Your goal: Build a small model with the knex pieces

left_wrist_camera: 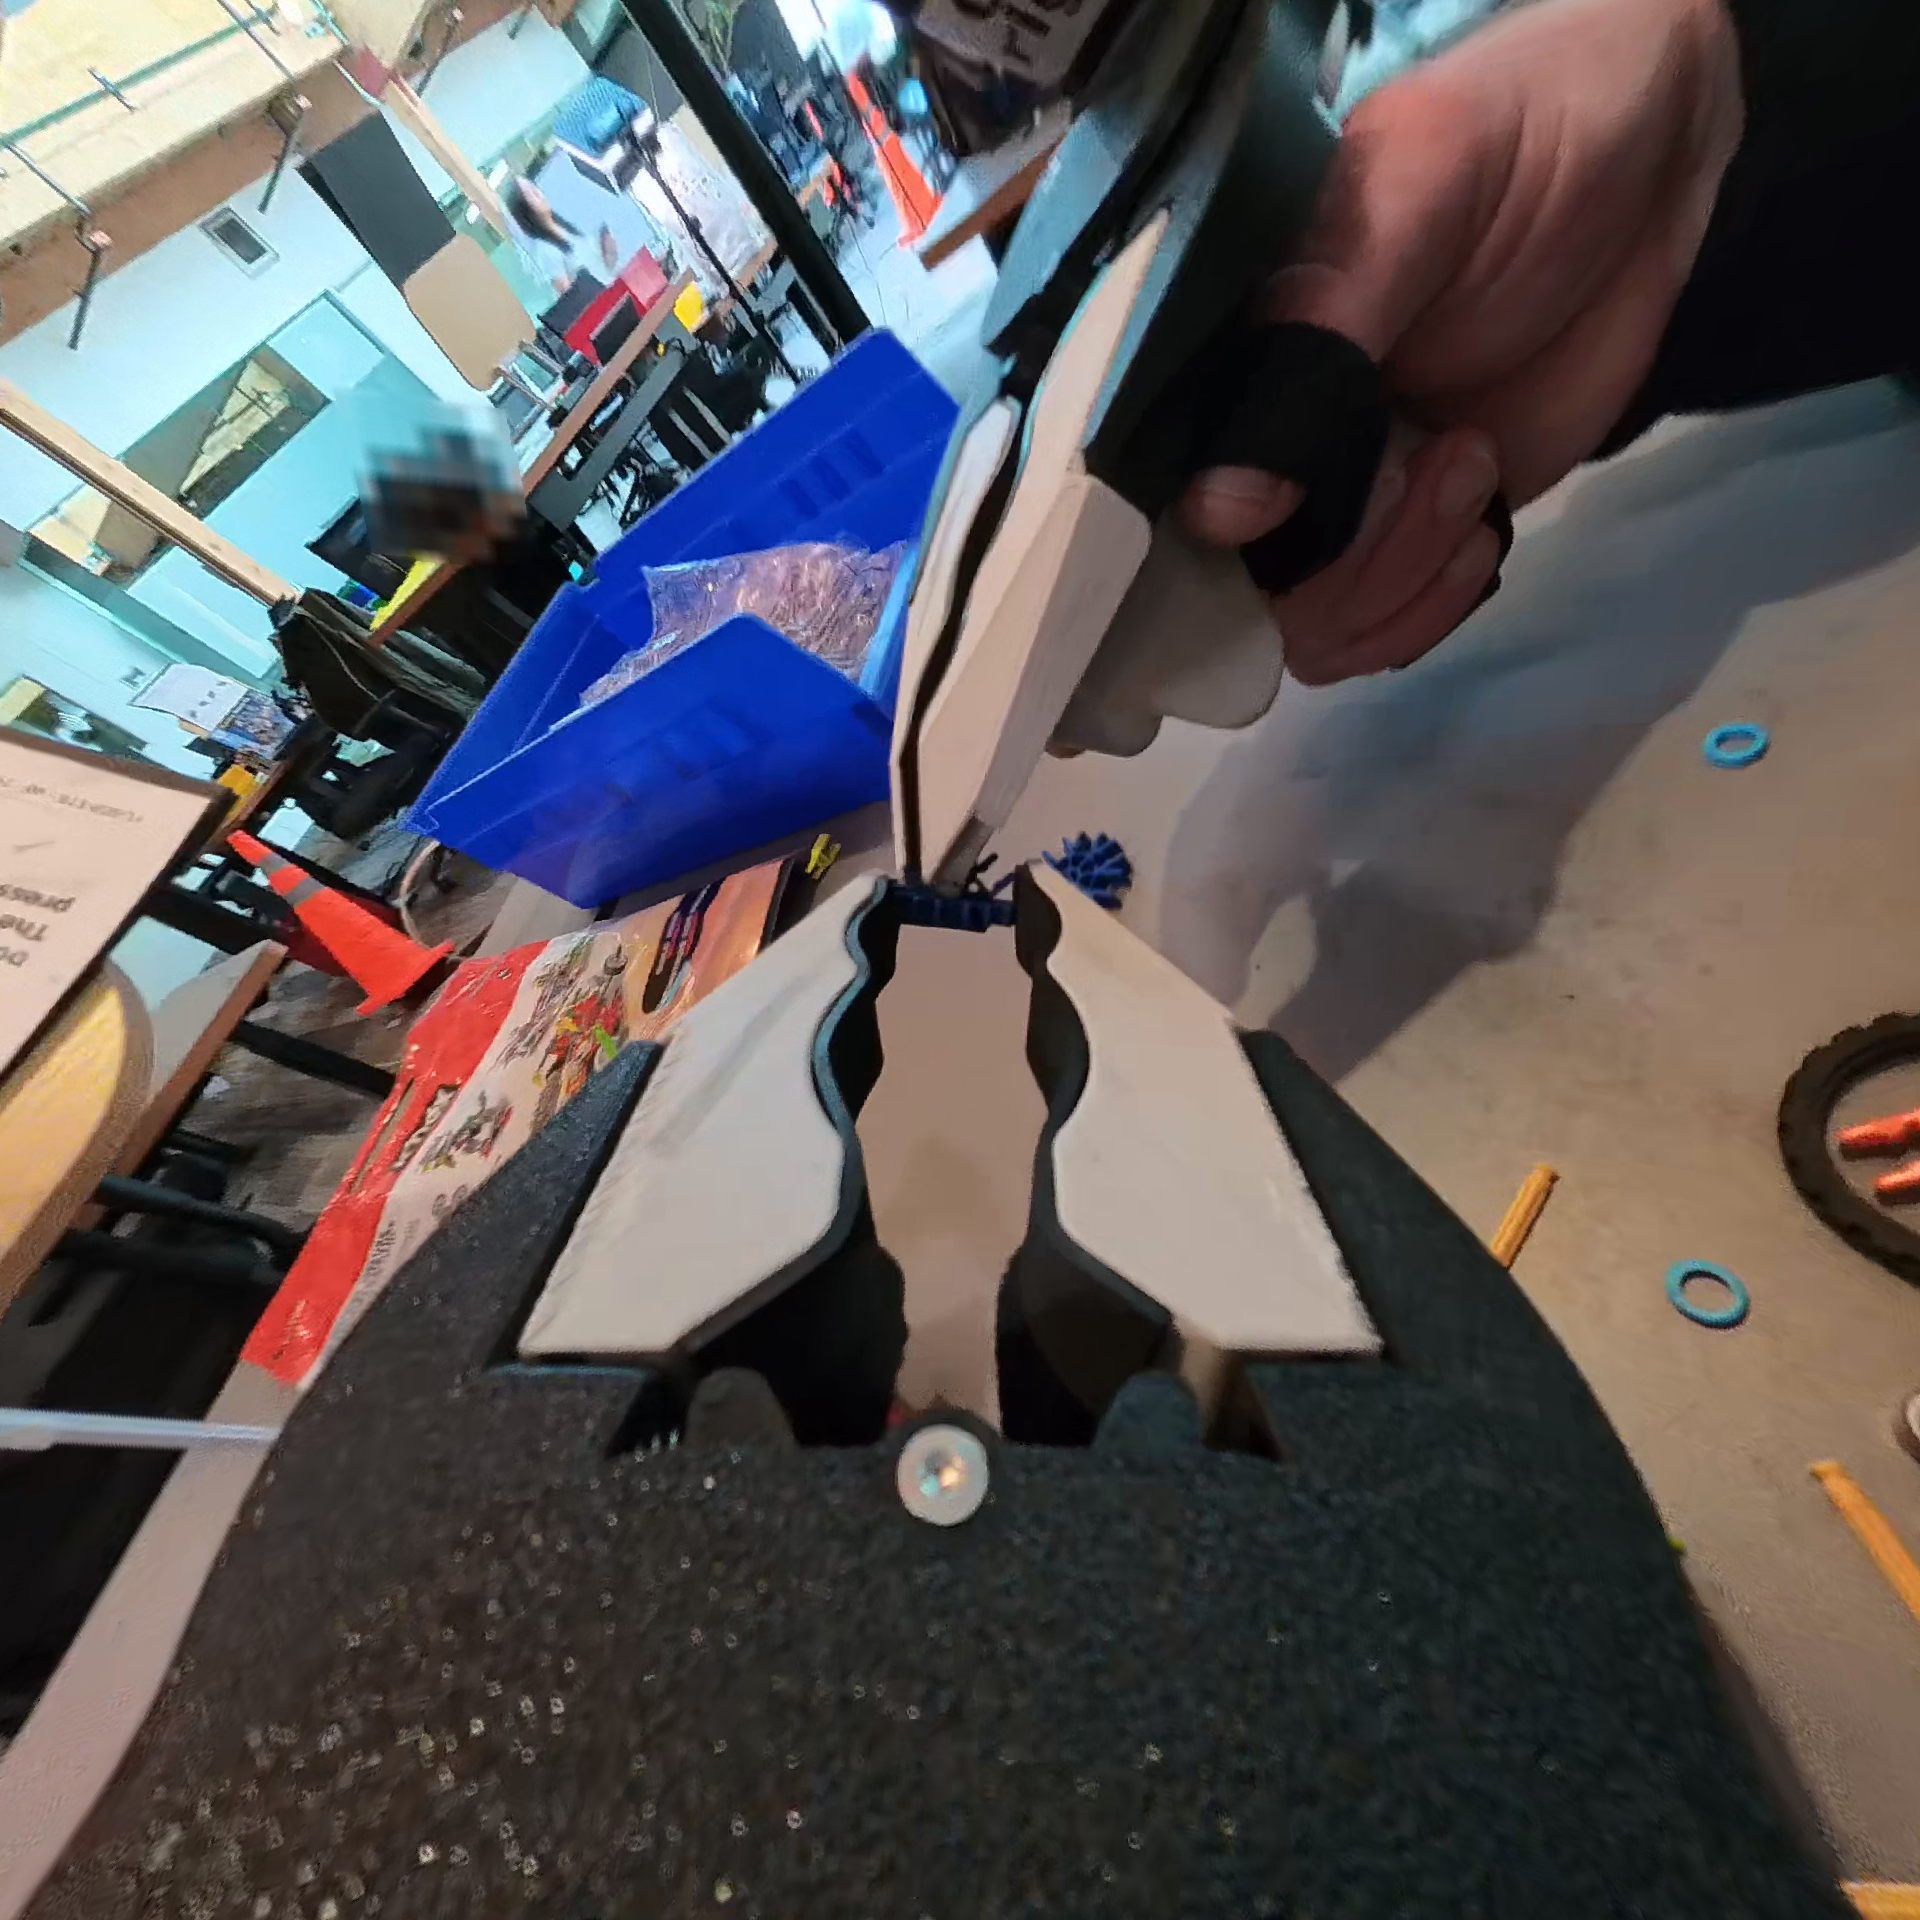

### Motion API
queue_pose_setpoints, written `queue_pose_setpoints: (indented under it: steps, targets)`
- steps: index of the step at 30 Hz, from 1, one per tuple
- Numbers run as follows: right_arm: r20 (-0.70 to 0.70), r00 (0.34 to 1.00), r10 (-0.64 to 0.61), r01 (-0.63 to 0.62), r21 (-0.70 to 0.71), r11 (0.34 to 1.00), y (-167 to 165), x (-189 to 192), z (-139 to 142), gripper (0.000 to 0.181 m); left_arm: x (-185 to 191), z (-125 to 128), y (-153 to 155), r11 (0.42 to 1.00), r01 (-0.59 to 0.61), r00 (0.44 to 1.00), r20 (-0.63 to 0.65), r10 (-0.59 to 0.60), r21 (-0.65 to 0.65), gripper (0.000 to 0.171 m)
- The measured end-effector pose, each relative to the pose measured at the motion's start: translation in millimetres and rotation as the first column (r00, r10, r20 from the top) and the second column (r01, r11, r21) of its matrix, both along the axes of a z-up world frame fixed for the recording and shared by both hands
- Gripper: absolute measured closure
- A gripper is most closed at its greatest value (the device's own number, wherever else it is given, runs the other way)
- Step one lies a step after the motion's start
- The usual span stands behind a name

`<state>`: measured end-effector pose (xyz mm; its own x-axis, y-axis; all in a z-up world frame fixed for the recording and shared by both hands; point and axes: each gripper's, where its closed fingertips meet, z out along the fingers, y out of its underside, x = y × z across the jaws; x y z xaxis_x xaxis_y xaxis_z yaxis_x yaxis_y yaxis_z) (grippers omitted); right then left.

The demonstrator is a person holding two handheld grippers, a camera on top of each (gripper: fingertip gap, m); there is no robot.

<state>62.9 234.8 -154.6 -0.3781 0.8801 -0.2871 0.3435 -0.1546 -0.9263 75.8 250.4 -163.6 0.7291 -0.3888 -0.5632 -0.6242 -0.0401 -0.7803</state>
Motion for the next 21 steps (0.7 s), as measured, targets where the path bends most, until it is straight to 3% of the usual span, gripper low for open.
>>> queue_pose_setpoints:
  steps: [8,21]
  targets:
    - [-0.038,0.999,-0.004,0.003,-0.020,1.000,0,0,8,0.175,0,8,-1,0.999,0.038,0.994,0.103,-0.040,0.022,0.151]
    - [0.016,0.999,-0.031,0.030,0.096,0.995,5,-1,-7,0.179,-7,-4,3,1.000,-0.019,1.000,0.019,0.018,0.007,0.150]
